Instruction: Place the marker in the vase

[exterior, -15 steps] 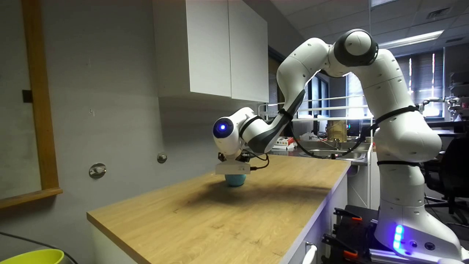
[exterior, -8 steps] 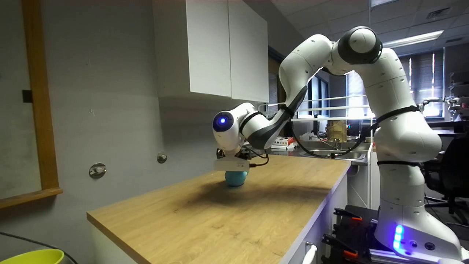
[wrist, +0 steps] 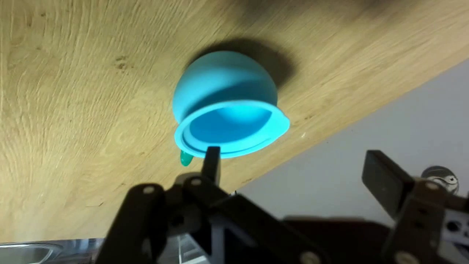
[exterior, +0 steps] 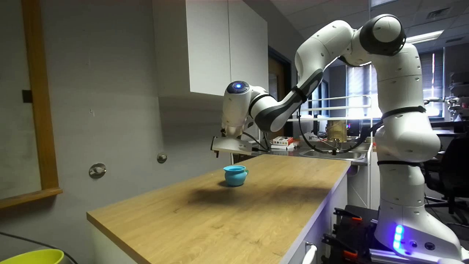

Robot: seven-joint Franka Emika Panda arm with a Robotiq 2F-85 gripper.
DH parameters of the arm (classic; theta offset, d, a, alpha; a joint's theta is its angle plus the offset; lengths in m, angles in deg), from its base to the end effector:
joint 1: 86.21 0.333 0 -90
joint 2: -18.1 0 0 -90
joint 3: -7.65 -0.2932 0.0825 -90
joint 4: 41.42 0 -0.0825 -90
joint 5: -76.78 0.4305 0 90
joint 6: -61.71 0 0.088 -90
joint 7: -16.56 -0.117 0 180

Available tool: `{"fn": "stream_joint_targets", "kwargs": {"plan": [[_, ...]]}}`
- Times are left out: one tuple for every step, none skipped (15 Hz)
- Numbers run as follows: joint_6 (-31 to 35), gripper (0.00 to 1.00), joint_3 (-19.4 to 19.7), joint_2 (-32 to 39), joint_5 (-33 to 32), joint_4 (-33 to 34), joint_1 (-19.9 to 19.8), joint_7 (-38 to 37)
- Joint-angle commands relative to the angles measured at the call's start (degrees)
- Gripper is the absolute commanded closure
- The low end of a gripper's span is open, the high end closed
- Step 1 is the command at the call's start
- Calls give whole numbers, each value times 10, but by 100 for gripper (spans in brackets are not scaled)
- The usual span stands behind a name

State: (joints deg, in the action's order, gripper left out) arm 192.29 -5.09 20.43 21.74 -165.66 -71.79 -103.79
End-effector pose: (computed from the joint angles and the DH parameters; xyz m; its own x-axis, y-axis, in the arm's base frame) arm 0.5397 0.2477 0.3330 0.3515 -0.6847 0.6385 -0.7813 -0.5903 -0.2029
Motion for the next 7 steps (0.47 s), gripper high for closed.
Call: {"fn": "stream_joint_targets", "kwargs": {"plan": [[3,0,-2,-8,3,-5,-2,3],[5,0,-2,-11,3,-10,-3,3],[6,0,-2,-12,4,-12,-3,3],[6,0,-2,-12,4,-13,-3,3],[7,0,-2,-12,4,-13,-3,3],[7,0,-2,-12,4,-14,-3,3],[7,0,-2,-12,4,-14,-3,3]]}}
